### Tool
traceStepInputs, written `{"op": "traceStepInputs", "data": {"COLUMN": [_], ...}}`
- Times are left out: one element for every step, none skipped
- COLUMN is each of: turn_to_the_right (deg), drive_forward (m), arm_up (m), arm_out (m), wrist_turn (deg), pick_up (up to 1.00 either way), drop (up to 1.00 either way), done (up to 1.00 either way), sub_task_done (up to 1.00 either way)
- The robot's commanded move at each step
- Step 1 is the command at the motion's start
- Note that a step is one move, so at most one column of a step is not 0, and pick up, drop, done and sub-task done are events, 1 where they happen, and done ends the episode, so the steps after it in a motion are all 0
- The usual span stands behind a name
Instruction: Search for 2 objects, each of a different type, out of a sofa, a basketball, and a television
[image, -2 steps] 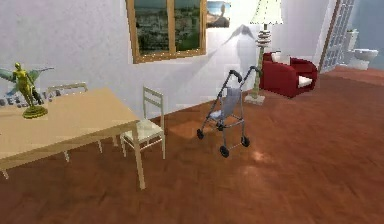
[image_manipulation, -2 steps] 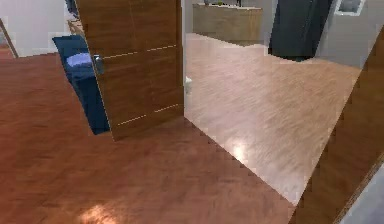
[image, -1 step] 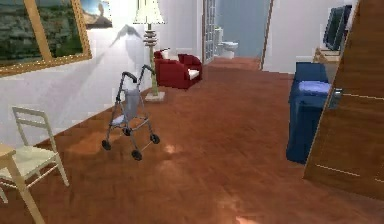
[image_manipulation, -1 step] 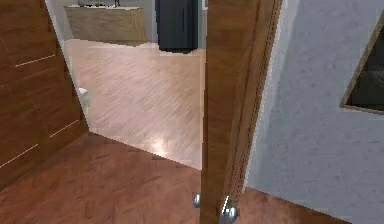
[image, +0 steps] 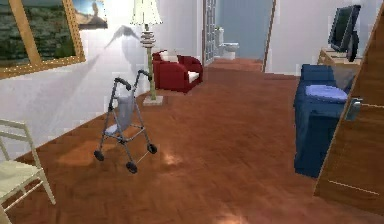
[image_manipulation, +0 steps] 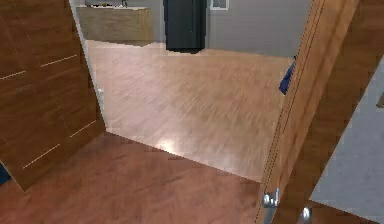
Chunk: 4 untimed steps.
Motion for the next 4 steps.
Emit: {"op": "traceStepInputs", "data": {"turn_to_the_right": [33.0, 0.0, 6.0, 0.0], "drive_forward": [0.00, 1.00, 0.00, 0.10], "arm_up": [0.00, 0.00, 0.00, 0.00], "arm_out": [0.00, 0.00, 0.00, 0.00], "wrist_turn": [0.0, 0.0, 0.0, 0.0], "pick_up": [0.00, 0.00, 0.00, 0.00], "drop": [0.00, 0.00, 0.00, 0.00], "done": [0.00, 0.00, 0.00, 0.00], "sub_task_done": [0.00, 0.00, 0.00, 0.00]}}
